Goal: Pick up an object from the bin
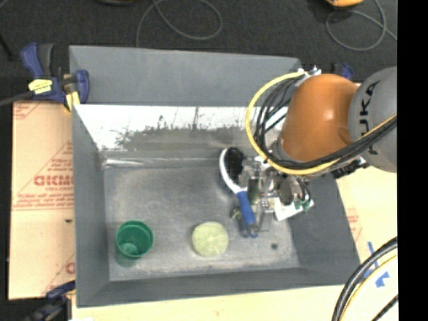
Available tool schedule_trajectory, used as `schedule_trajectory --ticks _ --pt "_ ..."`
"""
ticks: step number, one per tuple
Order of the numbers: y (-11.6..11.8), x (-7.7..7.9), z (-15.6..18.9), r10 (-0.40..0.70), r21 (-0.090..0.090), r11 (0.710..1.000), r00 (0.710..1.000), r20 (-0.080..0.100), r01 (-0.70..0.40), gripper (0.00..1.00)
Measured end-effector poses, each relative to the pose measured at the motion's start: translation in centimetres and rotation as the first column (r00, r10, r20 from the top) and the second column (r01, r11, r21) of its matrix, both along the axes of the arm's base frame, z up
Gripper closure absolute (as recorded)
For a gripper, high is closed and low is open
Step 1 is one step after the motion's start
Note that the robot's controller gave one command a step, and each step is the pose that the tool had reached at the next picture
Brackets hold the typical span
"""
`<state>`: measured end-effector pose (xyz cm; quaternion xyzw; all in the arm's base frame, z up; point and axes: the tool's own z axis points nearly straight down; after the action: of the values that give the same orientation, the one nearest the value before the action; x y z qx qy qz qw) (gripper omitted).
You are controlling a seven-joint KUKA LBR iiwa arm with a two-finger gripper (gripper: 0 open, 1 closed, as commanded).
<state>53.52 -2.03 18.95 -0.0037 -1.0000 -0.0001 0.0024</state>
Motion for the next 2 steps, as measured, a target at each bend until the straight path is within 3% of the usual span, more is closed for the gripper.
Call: schedule_trajectory --ticks 1,2 --pt "0.0 0.2 0.5 0.001 -0.001 1.0 1.0 0.009 -0.001 0.0" --pt "2.1 -0.4 -3.7 -0.114 0.001 0.993 0.993 0.011 0.114 0.0"
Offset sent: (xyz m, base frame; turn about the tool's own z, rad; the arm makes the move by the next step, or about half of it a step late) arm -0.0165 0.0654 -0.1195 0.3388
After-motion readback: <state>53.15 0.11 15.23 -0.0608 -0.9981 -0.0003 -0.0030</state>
